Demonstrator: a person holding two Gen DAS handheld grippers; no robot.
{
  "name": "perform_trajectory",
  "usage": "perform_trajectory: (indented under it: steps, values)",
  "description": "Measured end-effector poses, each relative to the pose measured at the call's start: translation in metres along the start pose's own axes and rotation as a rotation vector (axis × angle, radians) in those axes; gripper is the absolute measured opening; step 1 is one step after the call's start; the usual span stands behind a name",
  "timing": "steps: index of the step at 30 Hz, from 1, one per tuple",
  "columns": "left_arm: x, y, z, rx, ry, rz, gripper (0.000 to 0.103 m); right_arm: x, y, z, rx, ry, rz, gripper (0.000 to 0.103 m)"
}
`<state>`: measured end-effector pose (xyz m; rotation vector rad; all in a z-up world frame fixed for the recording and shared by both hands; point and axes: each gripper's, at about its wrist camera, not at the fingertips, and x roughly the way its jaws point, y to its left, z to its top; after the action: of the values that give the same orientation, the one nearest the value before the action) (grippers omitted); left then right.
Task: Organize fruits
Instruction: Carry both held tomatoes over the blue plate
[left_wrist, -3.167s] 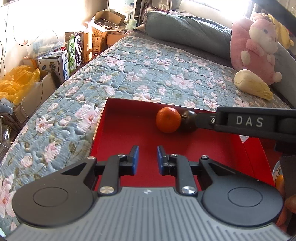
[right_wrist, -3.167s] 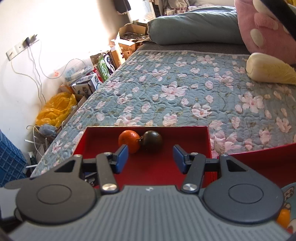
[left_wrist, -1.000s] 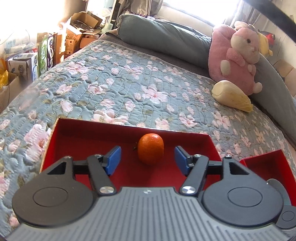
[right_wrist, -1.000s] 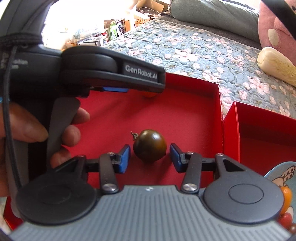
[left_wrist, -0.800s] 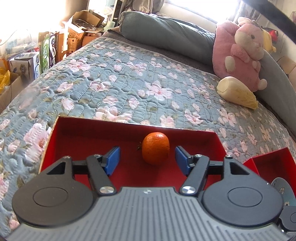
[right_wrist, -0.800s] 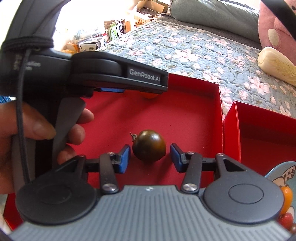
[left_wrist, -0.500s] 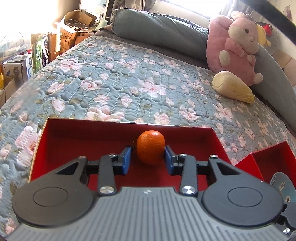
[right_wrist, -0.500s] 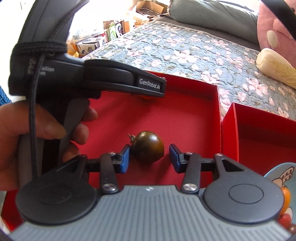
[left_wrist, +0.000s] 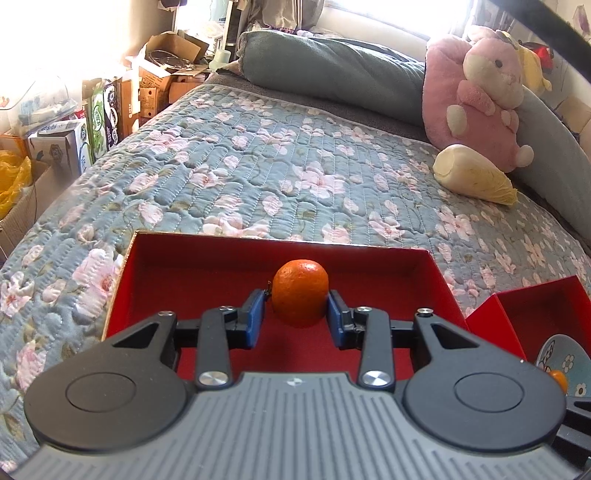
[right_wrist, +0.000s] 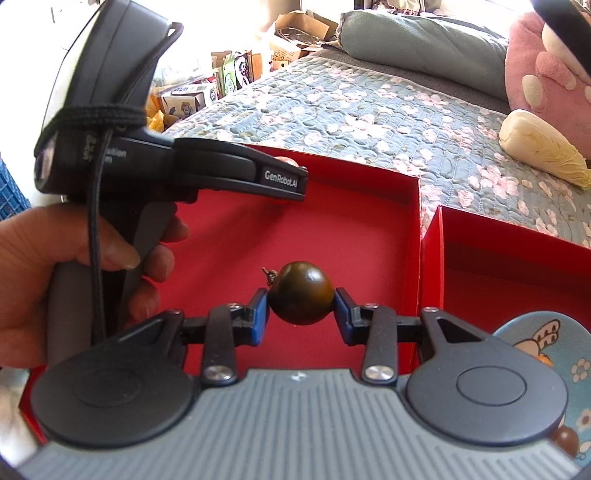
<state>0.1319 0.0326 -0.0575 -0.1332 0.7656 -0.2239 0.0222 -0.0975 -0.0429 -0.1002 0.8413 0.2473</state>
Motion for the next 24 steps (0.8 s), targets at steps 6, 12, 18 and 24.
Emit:
perform_trajectory:
  steps: [6, 12, 18, 24]
  values:
    - [-0.025, -0.005, -0.004, -0.011, -0.011, 0.029, 0.041, -0.021, 0.003, -0.011, 0.021, -0.006, 0.019, 0.041]
    - [-0.052, -0.011, -0.011, -0.021, -0.022, 0.053, 0.042, -0.037, 0.004, -0.019, 0.028, -0.019, 0.038, 0.041]
    - [-0.073, -0.018, -0.019, -0.031, -0.034, 0.068, 0.041, -0.055, 0.004, -0.025, 0.016, -0.035, 0.053, 0.041]
    - [-0.091, -0.030, -0.029, -0.044, -0.044, 0.069, 0.041, -0.061, -0.003, -0.026, 0.020, -0.050, 0.063, 0.041]
